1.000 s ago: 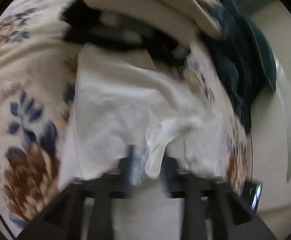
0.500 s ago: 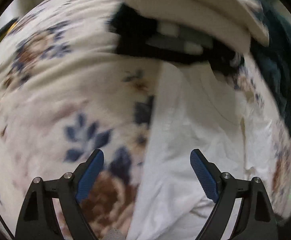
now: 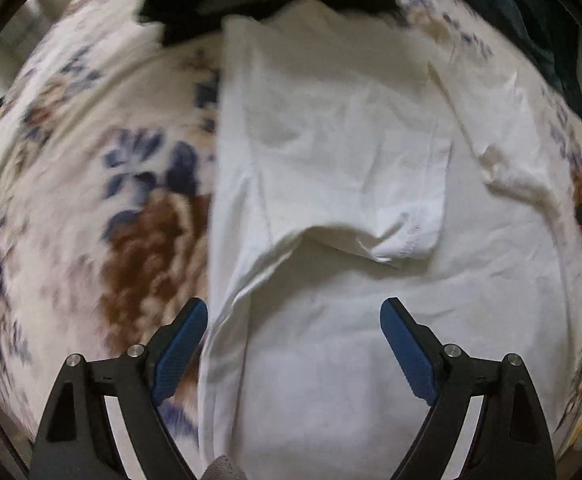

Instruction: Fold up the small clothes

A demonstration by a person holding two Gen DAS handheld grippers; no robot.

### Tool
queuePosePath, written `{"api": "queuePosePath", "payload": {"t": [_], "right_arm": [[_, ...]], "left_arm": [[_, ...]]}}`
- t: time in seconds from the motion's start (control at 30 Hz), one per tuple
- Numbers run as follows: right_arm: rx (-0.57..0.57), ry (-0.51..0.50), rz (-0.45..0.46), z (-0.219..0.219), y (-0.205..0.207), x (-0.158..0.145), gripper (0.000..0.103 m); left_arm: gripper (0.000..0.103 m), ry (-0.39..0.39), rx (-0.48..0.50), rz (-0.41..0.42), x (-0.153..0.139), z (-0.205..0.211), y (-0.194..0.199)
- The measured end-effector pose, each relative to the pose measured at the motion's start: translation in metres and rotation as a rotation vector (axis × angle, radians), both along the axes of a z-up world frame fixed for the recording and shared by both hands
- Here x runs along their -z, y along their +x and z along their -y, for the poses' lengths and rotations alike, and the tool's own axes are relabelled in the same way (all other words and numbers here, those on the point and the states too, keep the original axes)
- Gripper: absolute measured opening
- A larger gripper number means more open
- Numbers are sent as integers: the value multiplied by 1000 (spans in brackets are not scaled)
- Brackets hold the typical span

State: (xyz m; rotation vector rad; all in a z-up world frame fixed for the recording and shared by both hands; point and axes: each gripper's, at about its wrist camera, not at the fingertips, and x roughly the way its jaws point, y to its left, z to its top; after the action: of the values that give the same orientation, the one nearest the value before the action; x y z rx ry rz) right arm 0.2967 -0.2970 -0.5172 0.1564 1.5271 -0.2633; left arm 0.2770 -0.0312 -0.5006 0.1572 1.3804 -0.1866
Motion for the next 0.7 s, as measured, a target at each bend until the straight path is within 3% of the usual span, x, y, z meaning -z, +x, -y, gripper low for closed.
{"api": "queuePosePath", "payload": {"t": [0.07,0.13,0.23,0.37,0.47,0.7], "right_arm": [[-53,24,6,2,7,-6,78],[-99,39,16,5,33,-1,88],[-163,76,50,15,44,-2,94],[-248,150,55,36,49,2,94],[-316,210,32,65,47,0,94],[-390,281,-115,159,51,22,94]], "left_arm": [[90,11,-39,41,-21,2,-20],[99,36,-71,68,-34,9,-35],[99,74,-152,73,-44,32,-48],[99,114,-274,16,-45,77,-50],[99,122,-339,-50,-41,112,-77],[99,29,-303,-194,-7,215,-129]]}}
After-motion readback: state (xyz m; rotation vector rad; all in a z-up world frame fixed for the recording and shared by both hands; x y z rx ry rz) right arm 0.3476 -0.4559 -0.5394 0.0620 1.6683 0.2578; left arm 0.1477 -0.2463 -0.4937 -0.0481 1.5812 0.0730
